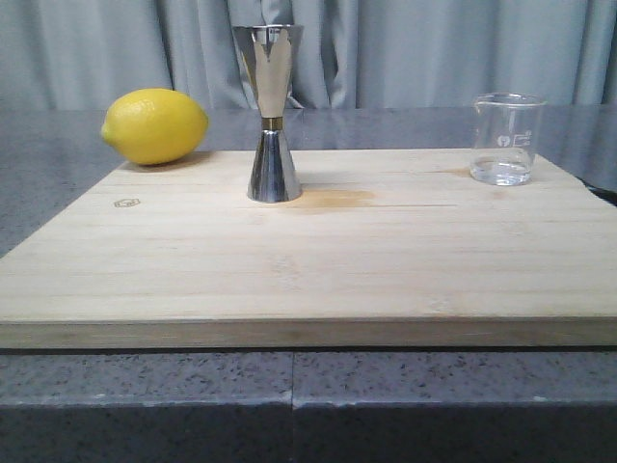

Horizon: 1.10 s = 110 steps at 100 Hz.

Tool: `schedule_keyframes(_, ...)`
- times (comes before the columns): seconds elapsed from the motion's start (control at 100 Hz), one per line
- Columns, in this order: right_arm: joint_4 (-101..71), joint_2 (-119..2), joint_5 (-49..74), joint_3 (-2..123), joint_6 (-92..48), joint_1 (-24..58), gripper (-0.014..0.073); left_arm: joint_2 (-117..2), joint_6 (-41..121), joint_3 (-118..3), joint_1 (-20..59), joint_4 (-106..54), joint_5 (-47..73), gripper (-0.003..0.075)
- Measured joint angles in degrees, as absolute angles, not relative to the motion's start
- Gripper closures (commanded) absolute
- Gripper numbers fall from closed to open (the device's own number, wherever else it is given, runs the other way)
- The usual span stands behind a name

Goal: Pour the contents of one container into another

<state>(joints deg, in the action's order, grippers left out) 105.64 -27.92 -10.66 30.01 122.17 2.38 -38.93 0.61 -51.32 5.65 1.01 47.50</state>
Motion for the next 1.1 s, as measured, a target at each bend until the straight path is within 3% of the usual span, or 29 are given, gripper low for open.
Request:
schedule_keyframes(0.12,105.5,-26.9,-8.6,28.6,122.8,2.4,0.0015,-38.9,0.5,-49.6,5.7,1.0,46.1,0.0321)
schedule_keyframes(0.2,105.4,-26.9,-8.4,28.4,123.0,2.4,0.0076,-38.9,0.5,-48.9,5.7,1.0,45.2,0.0353)
schedule_keyframes(0.4,105.3,-26.9,-8.3,28.4,123.1,2.4,0.0475,-38.9,0.5,-48.3,5.7,1.0,44.2,0.0510)
schedule_keyframes(0.55,105.3,-26.9,-8.3,28.4,123.1,2.4,0.0656,-38.9,0.5,-48.3,5.7,1.0,43.5,0.0649)
schedule_keyframes(0.66,105.3,-26.9,-8.3,28.4,123.1,2.4,0.0665,-38.9,0.5,-48.3,5.7,1.0,43.5,0.0739)
schedule_keyframes(1.1,105.3,-26.9,-7.8,28.4,123.1,2.4,0.0665,-38.9,0.4,-48.3,5.7,0.9,41.7,0.0739)
